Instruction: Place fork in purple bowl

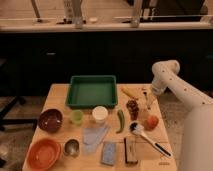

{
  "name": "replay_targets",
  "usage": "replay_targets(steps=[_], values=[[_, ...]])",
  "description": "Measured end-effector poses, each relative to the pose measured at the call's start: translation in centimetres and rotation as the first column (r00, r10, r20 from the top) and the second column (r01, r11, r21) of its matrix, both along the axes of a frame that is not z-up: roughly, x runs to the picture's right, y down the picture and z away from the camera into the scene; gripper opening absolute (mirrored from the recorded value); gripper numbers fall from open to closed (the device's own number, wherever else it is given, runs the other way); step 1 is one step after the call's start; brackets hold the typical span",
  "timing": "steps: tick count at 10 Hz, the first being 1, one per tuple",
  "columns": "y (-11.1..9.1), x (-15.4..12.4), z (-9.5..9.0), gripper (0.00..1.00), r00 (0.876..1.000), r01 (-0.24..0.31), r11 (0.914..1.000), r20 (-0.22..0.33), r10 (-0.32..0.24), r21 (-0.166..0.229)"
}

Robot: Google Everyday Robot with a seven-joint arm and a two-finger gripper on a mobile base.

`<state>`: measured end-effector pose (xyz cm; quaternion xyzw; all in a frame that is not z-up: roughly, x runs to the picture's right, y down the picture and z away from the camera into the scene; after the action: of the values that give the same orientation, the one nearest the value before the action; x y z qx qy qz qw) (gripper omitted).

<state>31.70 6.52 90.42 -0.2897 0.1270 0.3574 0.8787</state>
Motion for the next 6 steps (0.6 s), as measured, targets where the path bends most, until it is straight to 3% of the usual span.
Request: replay_targets(steps=[6], values=[[1.2, -0.8, 2.2, 0.8, 0.999, 0.039, 0.9983, 0.018, -0.038, -0.044]])
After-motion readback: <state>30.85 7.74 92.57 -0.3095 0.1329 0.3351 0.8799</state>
